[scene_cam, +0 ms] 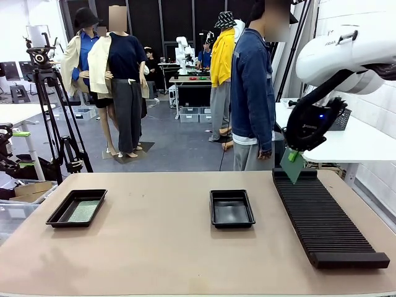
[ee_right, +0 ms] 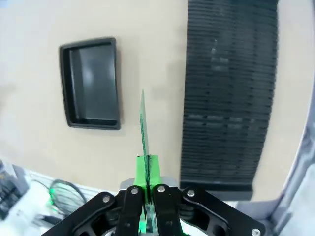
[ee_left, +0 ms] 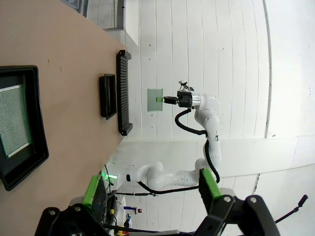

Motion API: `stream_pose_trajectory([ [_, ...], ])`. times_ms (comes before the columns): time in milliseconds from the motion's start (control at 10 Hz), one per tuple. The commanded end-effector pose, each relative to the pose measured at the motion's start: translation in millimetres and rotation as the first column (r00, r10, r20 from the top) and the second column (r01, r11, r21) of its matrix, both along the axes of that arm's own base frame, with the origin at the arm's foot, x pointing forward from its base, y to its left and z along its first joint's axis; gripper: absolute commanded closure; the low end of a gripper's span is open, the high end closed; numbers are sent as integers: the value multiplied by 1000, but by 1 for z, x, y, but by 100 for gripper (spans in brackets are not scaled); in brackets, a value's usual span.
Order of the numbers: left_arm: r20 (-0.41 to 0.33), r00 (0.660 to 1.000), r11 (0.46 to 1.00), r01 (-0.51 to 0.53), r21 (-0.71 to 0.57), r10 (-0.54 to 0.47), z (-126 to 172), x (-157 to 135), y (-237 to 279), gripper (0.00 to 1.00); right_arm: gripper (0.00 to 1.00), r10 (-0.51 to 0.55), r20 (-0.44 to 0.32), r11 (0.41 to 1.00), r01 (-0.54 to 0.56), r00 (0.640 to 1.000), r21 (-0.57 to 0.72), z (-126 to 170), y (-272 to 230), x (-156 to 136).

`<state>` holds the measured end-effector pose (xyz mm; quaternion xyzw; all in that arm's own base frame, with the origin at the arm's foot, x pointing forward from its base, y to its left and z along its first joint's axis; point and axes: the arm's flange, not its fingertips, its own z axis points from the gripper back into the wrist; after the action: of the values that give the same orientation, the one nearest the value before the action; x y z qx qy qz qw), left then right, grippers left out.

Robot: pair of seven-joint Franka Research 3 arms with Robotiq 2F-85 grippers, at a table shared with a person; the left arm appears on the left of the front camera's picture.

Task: Inspect and transfer BCBs to ESD trays.
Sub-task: Pick up the Blank PCB from the PCB Rack and place it in the right ESD tray.

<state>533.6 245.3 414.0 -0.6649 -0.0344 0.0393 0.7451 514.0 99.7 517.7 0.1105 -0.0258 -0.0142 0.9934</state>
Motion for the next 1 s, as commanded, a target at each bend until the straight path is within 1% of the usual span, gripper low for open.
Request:
stream_pose_trajectory([
  [0,2,1000,1000,-8,5,8,1,-1,-1,0,100,-104,-71,992,108,992,61,-7,21,6],
  [200,2,1000,1000,-8,5,8,1,-1,-1,0,100,-122,-118,981,138,985,137,-20,43,13],
  [400,2,1000,1000,-8,5,8,1,-1,-1,0,100,-126,-136,979,145,983,142,-32,65,20],
  [600,2,1000,1000,-8,5,8,1,-1,-1,0,100,-123,-139,975,146,983,169,-44,88,28],
  [800,2,1000,1000,-8,5,8,1,-1,-1,0,100,-128,-104,972,146,986,185,-59,107,35],
  [900,2,1000,1000,-8,5,8,1,-1,-1,0,100,-121,-109,969,141,987,204,-67,114,37],
])
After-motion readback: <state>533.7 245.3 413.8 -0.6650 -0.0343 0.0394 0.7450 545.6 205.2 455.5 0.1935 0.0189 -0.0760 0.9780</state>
